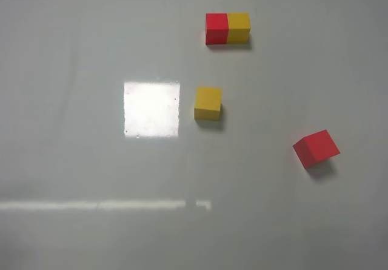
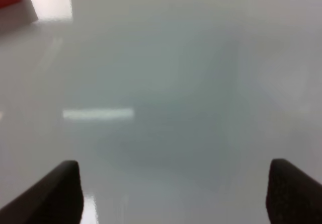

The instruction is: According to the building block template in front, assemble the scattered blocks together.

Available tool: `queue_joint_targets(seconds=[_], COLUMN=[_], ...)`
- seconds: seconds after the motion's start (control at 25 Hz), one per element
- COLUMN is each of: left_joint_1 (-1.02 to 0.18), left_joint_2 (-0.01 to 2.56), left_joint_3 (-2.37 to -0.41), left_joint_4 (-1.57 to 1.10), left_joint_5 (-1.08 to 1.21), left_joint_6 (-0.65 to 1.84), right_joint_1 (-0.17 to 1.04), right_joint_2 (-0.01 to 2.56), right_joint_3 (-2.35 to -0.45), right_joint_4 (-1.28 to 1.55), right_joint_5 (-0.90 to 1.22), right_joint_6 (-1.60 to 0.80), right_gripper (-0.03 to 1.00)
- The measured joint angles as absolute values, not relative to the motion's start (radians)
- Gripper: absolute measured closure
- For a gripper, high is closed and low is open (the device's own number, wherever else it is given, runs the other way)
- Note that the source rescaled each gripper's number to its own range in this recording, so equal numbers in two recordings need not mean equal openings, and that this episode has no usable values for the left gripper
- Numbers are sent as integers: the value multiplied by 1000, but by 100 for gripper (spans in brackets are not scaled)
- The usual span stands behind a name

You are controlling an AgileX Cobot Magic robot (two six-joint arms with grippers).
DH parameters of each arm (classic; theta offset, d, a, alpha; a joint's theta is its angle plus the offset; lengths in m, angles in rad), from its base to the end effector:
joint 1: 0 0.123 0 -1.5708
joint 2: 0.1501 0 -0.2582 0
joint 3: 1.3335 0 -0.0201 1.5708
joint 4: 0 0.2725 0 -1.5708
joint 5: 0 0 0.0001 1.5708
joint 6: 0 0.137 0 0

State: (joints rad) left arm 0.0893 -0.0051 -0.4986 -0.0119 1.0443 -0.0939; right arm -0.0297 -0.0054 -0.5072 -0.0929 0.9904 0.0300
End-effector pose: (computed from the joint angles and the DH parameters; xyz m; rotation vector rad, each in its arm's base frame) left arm 0.0825 0.0060 0.2687 -0.1847 2.0157 -0.0171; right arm 0.0841 -0.0131 0.2788 0.0596 1.9589 -0.1094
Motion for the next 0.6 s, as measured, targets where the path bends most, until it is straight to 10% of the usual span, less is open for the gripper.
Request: queue_joint_targets(seconds=[0.6], left_joint_1=[89], left_joint_2=[-5], left_joint_3=[-499], left_joint_4=[-11], left_joint_5=[1044], left_joint_6=[-94], right_joint_1=[-30], right_joint_2=[1], right_joint_3=[-507], right_joint_4=[-93], right_joint_5=[990], right_joint_6=[19], right_gripper=[28])
